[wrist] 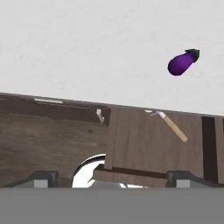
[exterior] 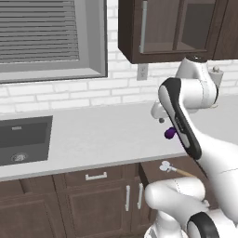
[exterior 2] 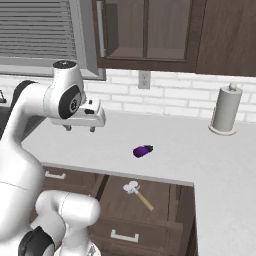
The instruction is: Pick the pizza cutter from the drawer and place it on the counter.
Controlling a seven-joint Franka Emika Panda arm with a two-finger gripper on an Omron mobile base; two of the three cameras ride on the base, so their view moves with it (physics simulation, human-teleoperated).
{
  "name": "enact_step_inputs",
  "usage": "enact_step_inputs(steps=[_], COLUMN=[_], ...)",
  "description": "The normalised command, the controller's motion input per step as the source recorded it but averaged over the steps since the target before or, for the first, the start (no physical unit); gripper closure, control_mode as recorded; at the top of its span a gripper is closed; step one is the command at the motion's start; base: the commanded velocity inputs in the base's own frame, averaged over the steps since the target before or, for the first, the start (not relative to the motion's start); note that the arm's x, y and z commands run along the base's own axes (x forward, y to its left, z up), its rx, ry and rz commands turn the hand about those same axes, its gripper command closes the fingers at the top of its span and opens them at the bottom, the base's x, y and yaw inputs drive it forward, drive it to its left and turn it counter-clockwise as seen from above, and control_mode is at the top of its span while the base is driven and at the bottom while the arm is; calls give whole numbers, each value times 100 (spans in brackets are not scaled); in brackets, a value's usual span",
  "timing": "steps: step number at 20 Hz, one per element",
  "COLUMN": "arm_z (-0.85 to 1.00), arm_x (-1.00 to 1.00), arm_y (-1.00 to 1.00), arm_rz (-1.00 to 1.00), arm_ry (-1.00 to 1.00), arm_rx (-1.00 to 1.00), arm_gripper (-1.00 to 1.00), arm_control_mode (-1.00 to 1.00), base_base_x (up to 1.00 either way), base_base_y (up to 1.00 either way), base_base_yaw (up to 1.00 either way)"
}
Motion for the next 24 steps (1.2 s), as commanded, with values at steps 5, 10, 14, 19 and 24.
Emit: enact_step_inputs(steps=[5,10,14,19,24], arm_z=[0,0,0,0,0], arm_x=[-47,-2,0,0,-10], arm_y=[58,3,0,0,5], arm_rz=[-2,0,0,0,0], arm_ry=[-5,0,0,0,0], arm_rx=[0,0,0,0,-1], arm_gripper=[-100,-100,-100,-100,-100], arm_control_mode=[-100,-100,-100,-100,100], base_base_x=[0,0,0,0,-8], base_base_y=[0,0,0,0,9], base_base_yaw=[0,0,0,0,0])
